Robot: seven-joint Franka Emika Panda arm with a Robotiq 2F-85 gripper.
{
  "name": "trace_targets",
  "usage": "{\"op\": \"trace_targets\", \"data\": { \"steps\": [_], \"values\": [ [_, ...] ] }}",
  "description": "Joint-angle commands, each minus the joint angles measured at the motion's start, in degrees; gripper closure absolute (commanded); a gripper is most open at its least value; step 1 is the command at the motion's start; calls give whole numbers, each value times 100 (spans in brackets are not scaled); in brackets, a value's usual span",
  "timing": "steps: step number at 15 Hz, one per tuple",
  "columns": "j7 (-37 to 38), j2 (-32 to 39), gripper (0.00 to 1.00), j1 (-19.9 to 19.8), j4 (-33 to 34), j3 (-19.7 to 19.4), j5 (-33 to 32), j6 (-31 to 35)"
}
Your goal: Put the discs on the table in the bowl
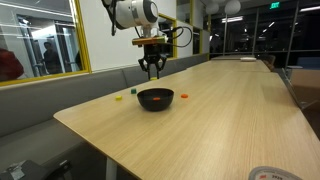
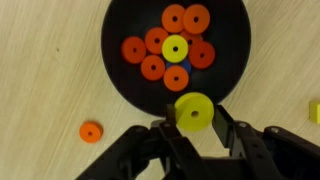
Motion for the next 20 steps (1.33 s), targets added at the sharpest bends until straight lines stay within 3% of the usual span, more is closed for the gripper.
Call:
{"op": "trace_targets", "data": {
  "steps": [1,8,10,14,20],
  "values": [
    [314,-607,76,-153,-1027,-94,197,376],
    [338,-577,76,-422,-1518,-204,591,637],
    [383,-543,31,-443,-1537,-223,656,646],
    [518,-550,3,-425,-1484,-248,603,585],
    [645,-694,0,-433,-1152,-331,447,443]
  ]
}}
